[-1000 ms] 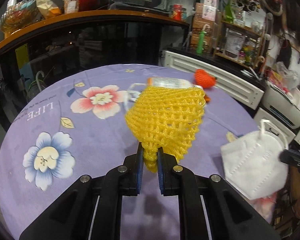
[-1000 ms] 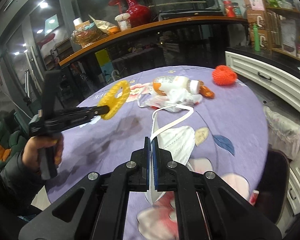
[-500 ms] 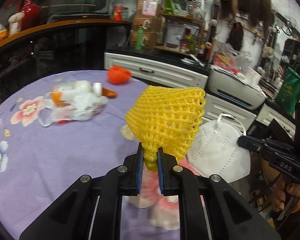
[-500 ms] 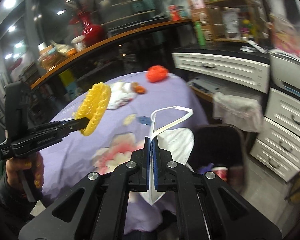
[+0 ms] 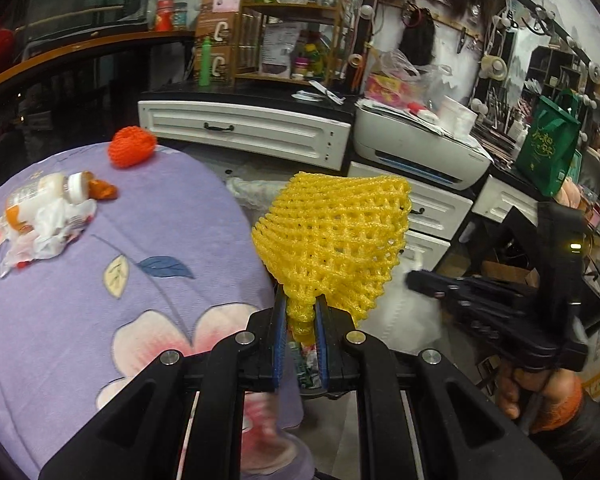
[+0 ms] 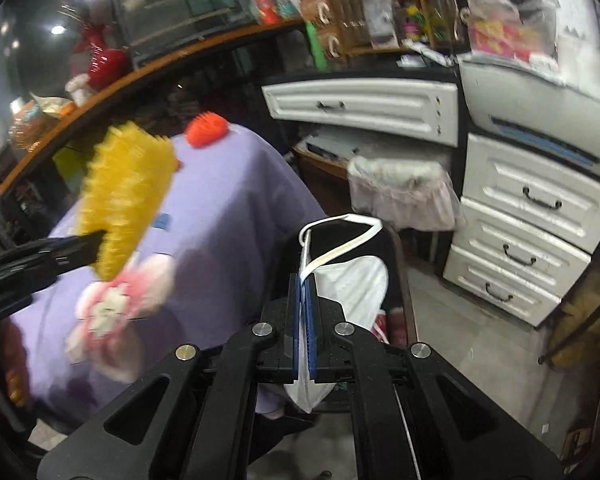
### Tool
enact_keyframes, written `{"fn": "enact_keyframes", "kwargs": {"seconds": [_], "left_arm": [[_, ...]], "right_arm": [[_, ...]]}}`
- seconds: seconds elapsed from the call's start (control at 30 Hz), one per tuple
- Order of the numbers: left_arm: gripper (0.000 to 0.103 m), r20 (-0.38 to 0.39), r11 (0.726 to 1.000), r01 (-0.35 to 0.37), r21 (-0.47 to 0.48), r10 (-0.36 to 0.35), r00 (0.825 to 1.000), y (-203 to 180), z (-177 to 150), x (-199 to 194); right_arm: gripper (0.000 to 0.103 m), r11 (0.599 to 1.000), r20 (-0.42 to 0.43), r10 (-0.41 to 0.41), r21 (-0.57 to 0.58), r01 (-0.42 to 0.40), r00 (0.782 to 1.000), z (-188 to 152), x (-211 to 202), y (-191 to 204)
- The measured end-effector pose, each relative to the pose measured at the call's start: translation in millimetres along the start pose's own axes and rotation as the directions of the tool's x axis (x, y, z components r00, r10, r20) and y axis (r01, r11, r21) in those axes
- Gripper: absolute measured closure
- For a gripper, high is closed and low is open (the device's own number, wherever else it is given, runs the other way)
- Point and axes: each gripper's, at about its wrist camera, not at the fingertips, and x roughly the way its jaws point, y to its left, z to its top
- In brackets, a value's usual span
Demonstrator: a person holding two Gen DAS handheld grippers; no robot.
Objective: Collect trash
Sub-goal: 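Carry both items to the black bin while the right tool releases the mask inside, then lower the yellow foam net into the black bin and open the left tool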
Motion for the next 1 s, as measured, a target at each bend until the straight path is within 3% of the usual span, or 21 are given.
{"fn": "enact_keyframes", "kwargs": {"seconds": [0.43,0.5,0.53,0.6,1.0], "left_arm": [[0.09,-0.08,0.999,0.031,0.014,-0.03,0.996,-19.4,-10.9,33.8],[0.09,-0.088,0.999,0.033,0.014,-0.031,0.996,-19.9,-12.1,36.4],[0.09,-0.094,0.999,0.035,0.013,-0.034,0.995,-20.7,-12.4,38.3],[0.09,-0.101,0.999,0.039,0.012,-0.037,0.994,-22.2,-13.6,41.4],[0.09,-0.174,0.996,0.084,0.032,-0.077,0.982,-38.8,-18.1,70.6]], "right_arm": [[0.097,0.994,-0.16,-0.032,0.101,0.049,0.987,-26.5,96.5,-31.7],[0.08,0.991,-0.177,-0.046,0.118,0.067,0.983,-32.2,100.2,-34.9],[0.059,0.989,-0.174,-0.048,0.13,0.071,0.984,-35.2,99.0,-37.8],[0.036,0.983,-0.151,-0.074,0.153,0.097,0.986,-39.8,91.6,-42.5],[0.032,0.96,-0.096,-0.221,0.156,0.234,0.971,-62.4,26.6,-57.6]]}}
